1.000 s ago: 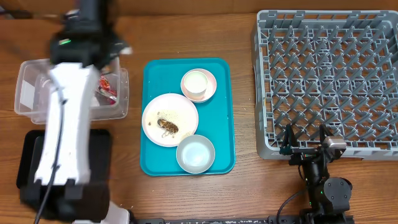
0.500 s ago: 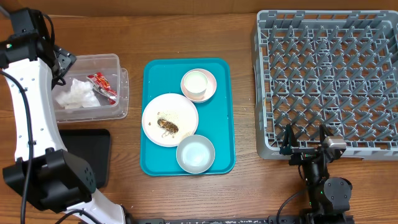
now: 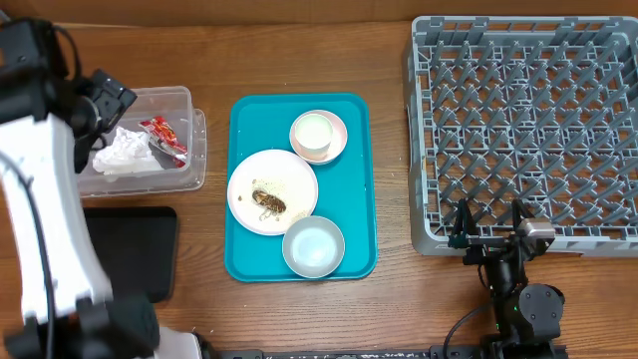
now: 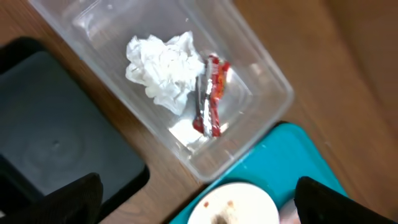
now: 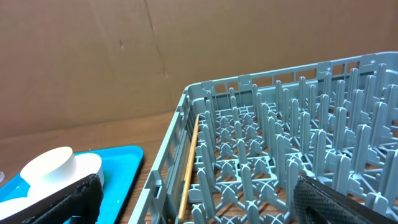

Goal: Sort waste into correct bins and load items into the dishwasher

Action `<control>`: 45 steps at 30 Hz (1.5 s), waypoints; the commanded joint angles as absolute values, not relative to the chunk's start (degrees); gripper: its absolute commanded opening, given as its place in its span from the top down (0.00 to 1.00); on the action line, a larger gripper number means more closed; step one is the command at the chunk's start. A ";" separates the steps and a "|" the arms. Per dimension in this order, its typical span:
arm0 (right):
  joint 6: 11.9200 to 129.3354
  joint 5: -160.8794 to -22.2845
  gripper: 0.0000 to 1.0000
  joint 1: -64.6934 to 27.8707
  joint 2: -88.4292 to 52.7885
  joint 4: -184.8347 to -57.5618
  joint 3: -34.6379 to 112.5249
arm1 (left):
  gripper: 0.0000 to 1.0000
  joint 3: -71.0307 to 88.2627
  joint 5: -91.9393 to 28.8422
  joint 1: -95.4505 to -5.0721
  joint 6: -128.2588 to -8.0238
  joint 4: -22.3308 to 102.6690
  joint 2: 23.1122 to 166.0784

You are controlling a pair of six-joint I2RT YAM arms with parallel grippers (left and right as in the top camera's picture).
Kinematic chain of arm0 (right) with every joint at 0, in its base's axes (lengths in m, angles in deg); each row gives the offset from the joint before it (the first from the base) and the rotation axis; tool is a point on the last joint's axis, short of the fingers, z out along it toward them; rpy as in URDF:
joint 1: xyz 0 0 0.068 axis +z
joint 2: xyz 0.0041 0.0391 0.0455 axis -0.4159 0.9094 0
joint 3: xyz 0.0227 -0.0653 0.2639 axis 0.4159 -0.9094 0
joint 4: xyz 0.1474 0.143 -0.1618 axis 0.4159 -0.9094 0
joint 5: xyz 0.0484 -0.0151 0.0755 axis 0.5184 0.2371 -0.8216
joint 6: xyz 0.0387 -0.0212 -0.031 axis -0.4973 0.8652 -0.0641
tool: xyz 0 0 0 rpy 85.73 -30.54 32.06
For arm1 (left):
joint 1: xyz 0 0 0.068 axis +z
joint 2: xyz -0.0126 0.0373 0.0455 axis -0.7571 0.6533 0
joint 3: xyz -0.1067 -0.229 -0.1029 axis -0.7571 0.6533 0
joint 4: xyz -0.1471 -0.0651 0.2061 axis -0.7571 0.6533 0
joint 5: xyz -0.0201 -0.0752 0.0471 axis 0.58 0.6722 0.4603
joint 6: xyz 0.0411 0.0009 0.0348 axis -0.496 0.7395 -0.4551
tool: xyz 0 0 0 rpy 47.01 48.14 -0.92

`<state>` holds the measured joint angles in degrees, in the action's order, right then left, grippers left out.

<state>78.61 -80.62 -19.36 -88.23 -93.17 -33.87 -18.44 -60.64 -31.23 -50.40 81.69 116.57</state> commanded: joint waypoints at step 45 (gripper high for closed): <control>78.98 -80.88 0.00 -19.78 -88.43 -93.01 -34.46 | 0.30 4.40 -51.77 -84.83 -63.67 84.37 119.79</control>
<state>78.58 -80.64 -19.34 -88.21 -93.19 -33.87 3.41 -52.05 -84.24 -62.51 84.57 117.18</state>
